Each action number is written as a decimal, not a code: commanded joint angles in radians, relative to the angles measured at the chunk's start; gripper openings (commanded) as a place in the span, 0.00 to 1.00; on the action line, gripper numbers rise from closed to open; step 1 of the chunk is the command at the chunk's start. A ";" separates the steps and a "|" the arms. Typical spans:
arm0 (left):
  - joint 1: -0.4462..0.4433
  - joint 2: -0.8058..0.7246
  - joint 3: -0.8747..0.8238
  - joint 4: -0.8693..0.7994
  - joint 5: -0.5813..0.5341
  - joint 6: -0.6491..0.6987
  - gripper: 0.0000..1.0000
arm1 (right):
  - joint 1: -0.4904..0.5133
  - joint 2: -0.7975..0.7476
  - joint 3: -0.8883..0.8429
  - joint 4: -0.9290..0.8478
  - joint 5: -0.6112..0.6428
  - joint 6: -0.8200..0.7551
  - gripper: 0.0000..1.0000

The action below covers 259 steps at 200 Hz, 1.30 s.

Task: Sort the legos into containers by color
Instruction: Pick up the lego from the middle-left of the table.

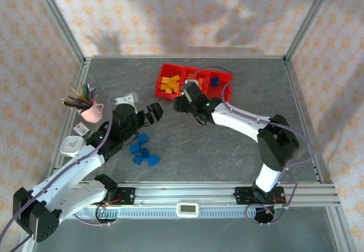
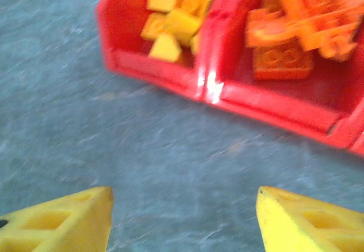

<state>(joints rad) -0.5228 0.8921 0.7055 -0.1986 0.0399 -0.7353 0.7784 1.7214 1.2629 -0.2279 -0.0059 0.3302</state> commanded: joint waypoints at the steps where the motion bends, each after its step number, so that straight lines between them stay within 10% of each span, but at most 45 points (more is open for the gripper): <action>1: 0.011 -0.059 -0.025 -0.099 -0.080 -0.021 0.99 | 0.062 0.013 0.001 0.008 -0.015 0.035 0.68; 120: 0.038 -0.301 -0.046 -0.364 -0.280 -0.132 0.99 | 0.308 0.349 0.311 -0.049 -0.075 -0.004 0.79; 259: 0.049 -0.366 -0.047 -0.429 -0.352 -0.174 0.99 | 0.346 0.565 0.475 -0.133 -0.079 -0.002 0.75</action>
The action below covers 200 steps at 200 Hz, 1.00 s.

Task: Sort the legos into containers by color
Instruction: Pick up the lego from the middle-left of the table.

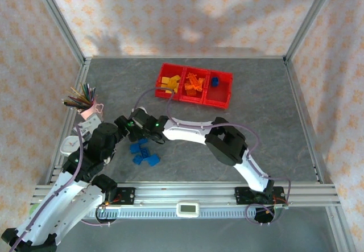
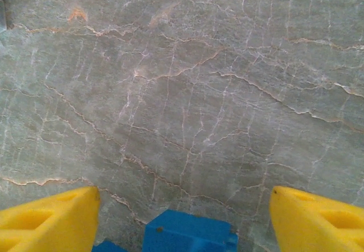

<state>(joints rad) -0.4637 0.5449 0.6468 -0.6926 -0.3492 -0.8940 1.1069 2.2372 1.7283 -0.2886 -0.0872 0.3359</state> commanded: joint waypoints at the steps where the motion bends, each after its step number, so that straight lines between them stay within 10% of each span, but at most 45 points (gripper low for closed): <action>1: -0.010 -0.019 0.012 0.064 0.037 -0.015 0.99 | 0.018 0.050 0.010 -0.072 0.002 -0.007 0.75; 200: -0.007 -0.033 -0.018 0.089 0.007 -0.043 0.99 | 0.006 -0.107 -0.122 -0.047 0.031 0.049 0.38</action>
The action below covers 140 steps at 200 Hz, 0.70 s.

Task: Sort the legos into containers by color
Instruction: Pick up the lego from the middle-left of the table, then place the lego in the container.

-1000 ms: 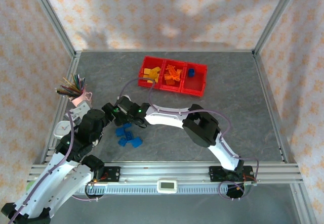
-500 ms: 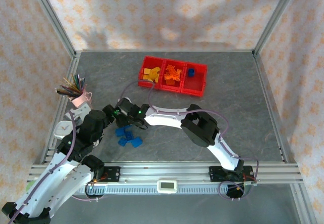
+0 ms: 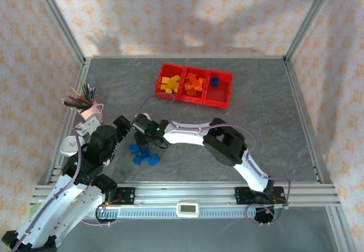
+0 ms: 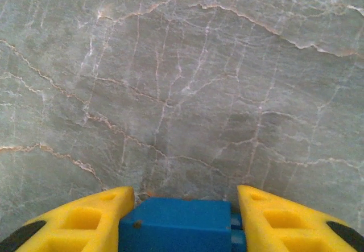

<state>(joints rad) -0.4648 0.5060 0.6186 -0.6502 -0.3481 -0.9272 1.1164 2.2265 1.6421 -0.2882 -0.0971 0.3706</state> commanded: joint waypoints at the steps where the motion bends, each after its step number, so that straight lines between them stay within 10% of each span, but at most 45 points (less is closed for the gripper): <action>1: -0.005 0.006 0.010 0.047 0.006 -0.009 0.99 | -0.004 -0.100 -0.037 -0.047 0.041 0.014 0.38; 70: -0.004 0.095 0.053 0.212 0.129 0.090 0.99 | -0.175 -0.383 -0.274 -0.043 0.117 0.055 0.39; 140: -0.001 0.340 0.108 0.451 0.376 0.185 0.99 | -0.553 -0.548 -0.367 -0.064 0.217 -0.015 0.40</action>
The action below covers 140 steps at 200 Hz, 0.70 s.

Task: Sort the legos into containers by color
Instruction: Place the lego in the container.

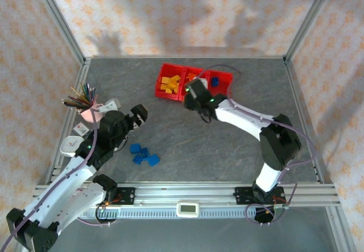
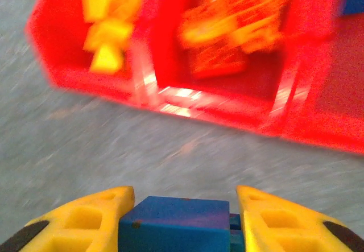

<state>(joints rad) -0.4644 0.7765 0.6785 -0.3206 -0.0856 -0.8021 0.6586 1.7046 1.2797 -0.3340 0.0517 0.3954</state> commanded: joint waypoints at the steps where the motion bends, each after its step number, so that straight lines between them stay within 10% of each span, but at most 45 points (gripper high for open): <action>1: -0.002 0.074 0.051 0.124 0.117 0.061 0.99 | -0.101 -0.025 -0.004 -0.018 0.069 -0.041 0.41; 87: 0.005 0.304 0.129 0.228 0.205 0.087 0.99 | -0.299 0.246 0.216 0.015 0.067 -0.131 0.42; 140: 0.018 0.303 0.130 0.217 0.200 0.093 0.99 | -0.315 0.313 0.308 0.009 0.045 -0.155 0.59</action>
<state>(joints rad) -0.4614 1.0885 0.7757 -0.1291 0.1051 -0.7311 0.3458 2.0212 1.5433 -0.3244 0.0971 0.2646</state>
